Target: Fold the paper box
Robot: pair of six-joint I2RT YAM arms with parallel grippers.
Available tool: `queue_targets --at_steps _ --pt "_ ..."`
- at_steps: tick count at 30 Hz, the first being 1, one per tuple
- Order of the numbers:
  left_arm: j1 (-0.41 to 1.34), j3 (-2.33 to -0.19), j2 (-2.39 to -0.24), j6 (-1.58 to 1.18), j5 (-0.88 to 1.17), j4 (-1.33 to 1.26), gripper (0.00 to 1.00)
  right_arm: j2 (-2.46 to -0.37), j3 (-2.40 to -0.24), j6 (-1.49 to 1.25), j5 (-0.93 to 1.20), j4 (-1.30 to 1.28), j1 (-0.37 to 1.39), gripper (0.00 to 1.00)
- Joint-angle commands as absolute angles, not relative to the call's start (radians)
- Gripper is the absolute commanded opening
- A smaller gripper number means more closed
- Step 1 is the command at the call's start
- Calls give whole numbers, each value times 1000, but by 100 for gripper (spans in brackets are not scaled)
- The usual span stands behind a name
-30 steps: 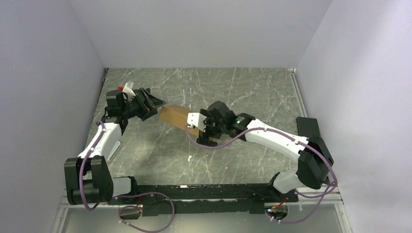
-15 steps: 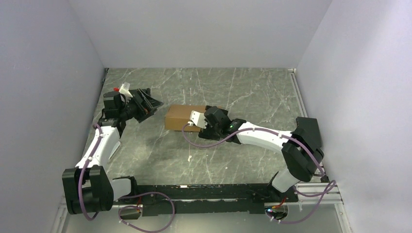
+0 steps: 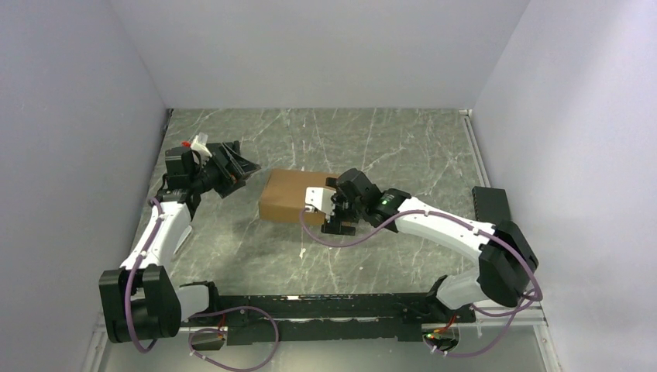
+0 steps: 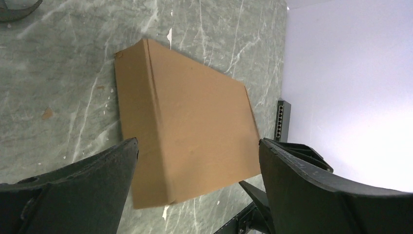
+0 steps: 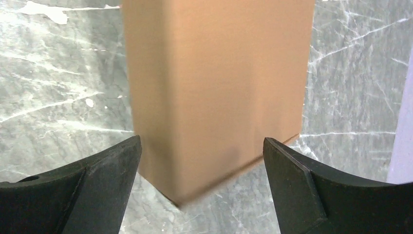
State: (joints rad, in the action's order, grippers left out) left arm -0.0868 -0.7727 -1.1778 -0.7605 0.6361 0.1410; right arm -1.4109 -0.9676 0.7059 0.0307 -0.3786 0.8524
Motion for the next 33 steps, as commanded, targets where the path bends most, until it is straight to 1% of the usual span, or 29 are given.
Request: queue_targets --at_steps 1,3,5,8,11,14,17,19,22,25,28,33 --pt "-92 -785 -1156 -755 682 132 98 -1383 -976 714 78 -386 859 100" --pt "-92 -791 -1142 -752 701 145 98 -1395 -969 709 40 -365 859 100" --pt "-92 -806 -1119 -732 706 190 98 -1388 -967 707 56 -369 859 100" --pt "-92 -820 -1089 -698 697 239 98 -1360 -992 691 163 -413 856 100" --pt "-92 -802 -1103 -709 743 207 98 -1348 -1031 650 288 -450 808 100" --pt "-92 -779 -1148 -735 801 153 98 -1336 -1053 576 416 -434 664 100" --pt "-92 -777 -1159 -722 788 147 98 -1324 -1064 491 421 -400 527 100" --pt "-90 -802 -1155 -671 743 201 98 -1317 -1055 410 457 -369 428 100" --pt "-91 -842 -1170 -603 687 316 98 -1313 -1035 320 586 -365 301 100" --pt "-92 -848 -1170 -585 673 343 98 -1284 -1012 238 661 -317 198 100" --pt "-101 -878 -1139 -560 624 363 100 -1222 -999 169 658 -264 106 100" --pt "-147 -1014 -1071 -486 505 481 100 -1150 -1009 66 643 -254 -81 100"
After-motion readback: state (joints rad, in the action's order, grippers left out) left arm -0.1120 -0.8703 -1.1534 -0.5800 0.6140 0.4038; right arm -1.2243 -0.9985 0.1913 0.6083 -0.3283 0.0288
